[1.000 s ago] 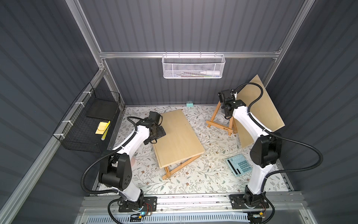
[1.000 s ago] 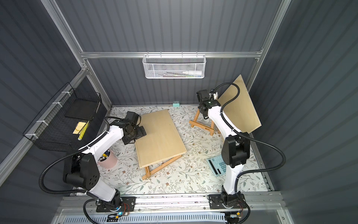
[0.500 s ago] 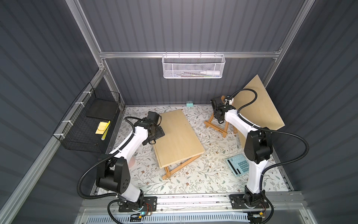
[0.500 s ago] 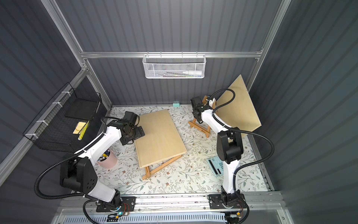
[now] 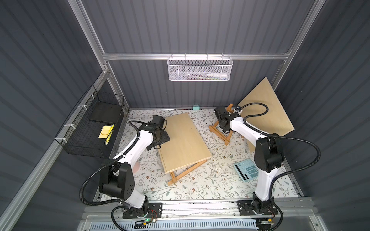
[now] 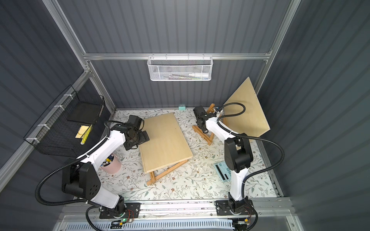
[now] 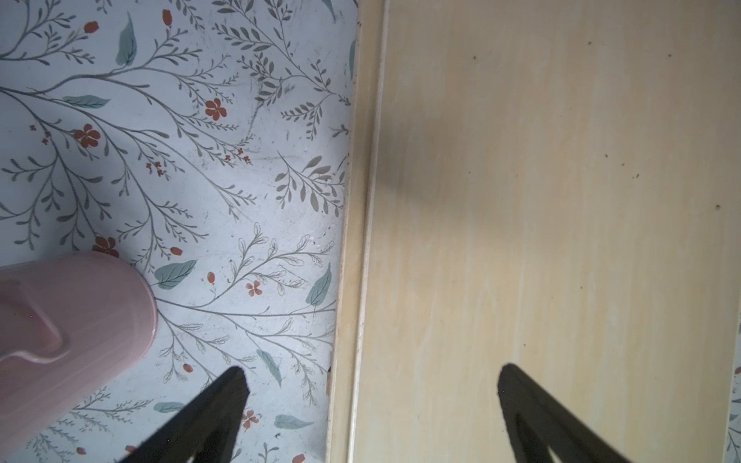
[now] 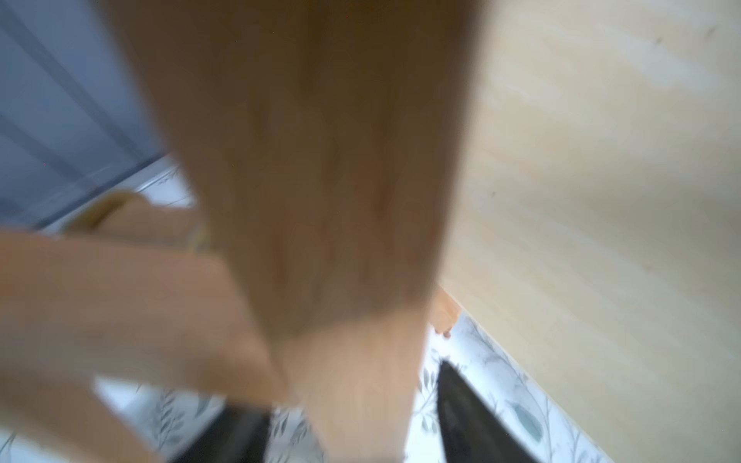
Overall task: Assemble the easel
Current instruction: Place the easel at the center of the board, then pick up the drawing board.
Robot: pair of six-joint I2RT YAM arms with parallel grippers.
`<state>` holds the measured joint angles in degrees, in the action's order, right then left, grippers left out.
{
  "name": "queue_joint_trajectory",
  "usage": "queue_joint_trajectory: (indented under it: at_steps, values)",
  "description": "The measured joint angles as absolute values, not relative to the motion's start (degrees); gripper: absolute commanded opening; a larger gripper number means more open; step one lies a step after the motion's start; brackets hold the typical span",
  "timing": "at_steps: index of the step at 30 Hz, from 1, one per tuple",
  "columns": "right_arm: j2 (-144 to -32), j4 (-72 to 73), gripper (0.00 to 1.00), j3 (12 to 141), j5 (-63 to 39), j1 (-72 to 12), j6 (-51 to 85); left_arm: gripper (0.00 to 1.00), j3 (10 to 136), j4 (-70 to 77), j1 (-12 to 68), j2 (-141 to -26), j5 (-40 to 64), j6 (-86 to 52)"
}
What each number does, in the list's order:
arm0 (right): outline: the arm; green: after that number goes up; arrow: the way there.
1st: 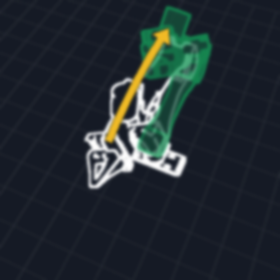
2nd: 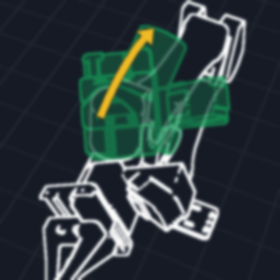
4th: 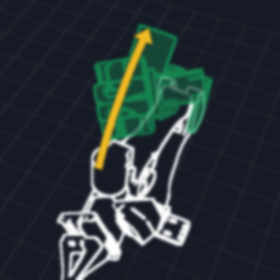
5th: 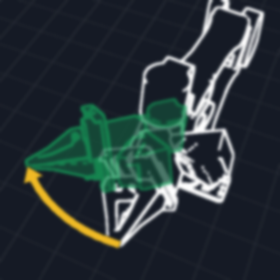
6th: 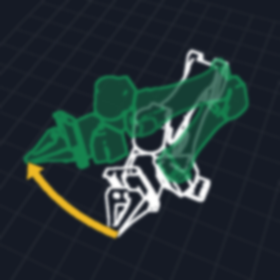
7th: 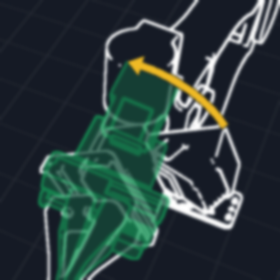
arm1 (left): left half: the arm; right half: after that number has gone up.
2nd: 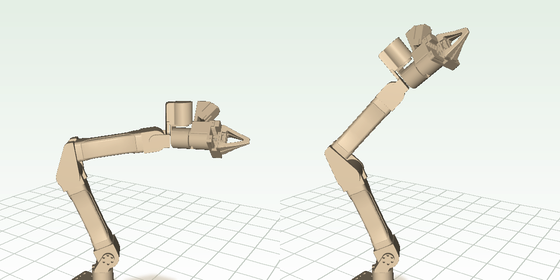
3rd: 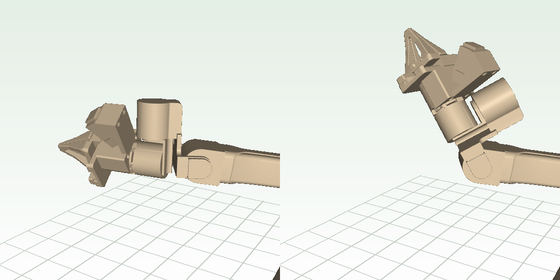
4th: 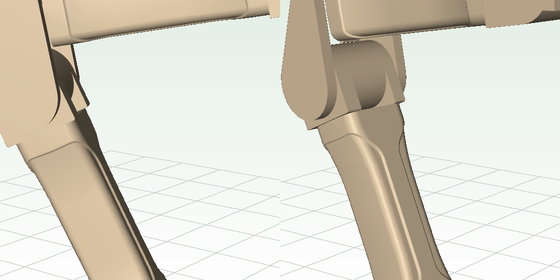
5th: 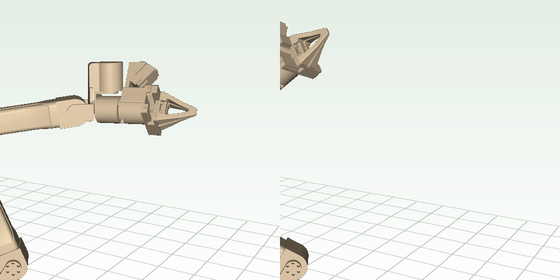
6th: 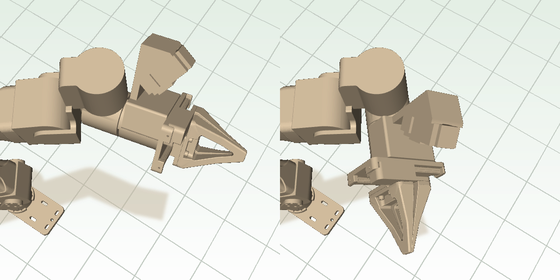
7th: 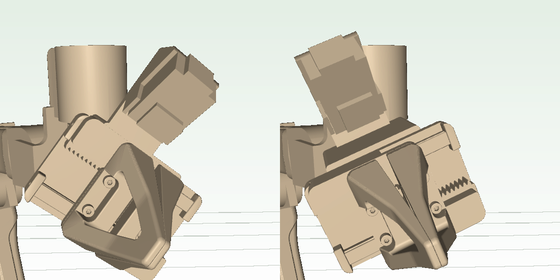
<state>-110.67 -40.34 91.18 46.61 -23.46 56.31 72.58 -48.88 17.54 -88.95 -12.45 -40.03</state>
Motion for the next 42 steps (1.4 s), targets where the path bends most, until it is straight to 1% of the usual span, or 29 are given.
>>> queue_joint_trajectory:
  at_steps: [2, 8, 11, 13, 16, 19, 21, 24, 30, 42]
  values:
    - [-107.59, -41.04, 0.74, 87.7, 43.81, -23.55, 57.08, 1.0, 72.58, -49.04, 17.54, -88.95, -12.62, -40.03]
    - [-92.99, -42.5, 0.74, 74.28, 37.08, -24.27, 56.97, 0.99, 72.58, -49.28, 17.54, -89.43, -12.29, -39.4]
    - [-87.44, -40.56, 0.74, 71.13, 33.1, -26.83, 51.75, 0.99, 72.58, -49.01, 17.54, -90.78, -10.9, -38.76]
    - [-86.41, -37.63, 0.74, 70.35, 27.44, -28.97, 46.3, 0.99, 72.55, -48.31, 17.54, -91.79, -9.54, -38.19]
    - [-89.67, -33.39, 0.75, 70.81, 16.53, -30.94, 39.68, 0.99, 72.55, -47.24, 17.54, -93.01, -7.86, -37.76]
    - [-97.19, -30.65, 0.76, 72.79, 5.21, -31.46, 35.33, 0.99, 72.55, -46.28, 17.54, -94.26, -6.94, -37.67]
    - [-102.39, -29.91, 0.77, 74.46, -0.36, -31.66, 33.5, 0.99, 72.53, -45.84, 17.54, -94.89, -6.55, -37.69]
    - [-108.01, -29.56, 0.77, 76.55, -5.52, -31.77, 31.73, 0.99, 72.18, -44.75, 17.54, -95.22, -6.09, -37.69]
    - [-111.39, -29.98, 0.78, 79.64, -9.17, -31.81, 29.21, 0.99, 71.53, -43.0, 17.82, -95.26, -5.08, -37.74]
    - [-112.46, -28.88, 0.8, 80.47, -13.63, -30.7, 27.9, 1.0, 70.22, -41.67, 18.96, -97.45, -4.64, -37.76]
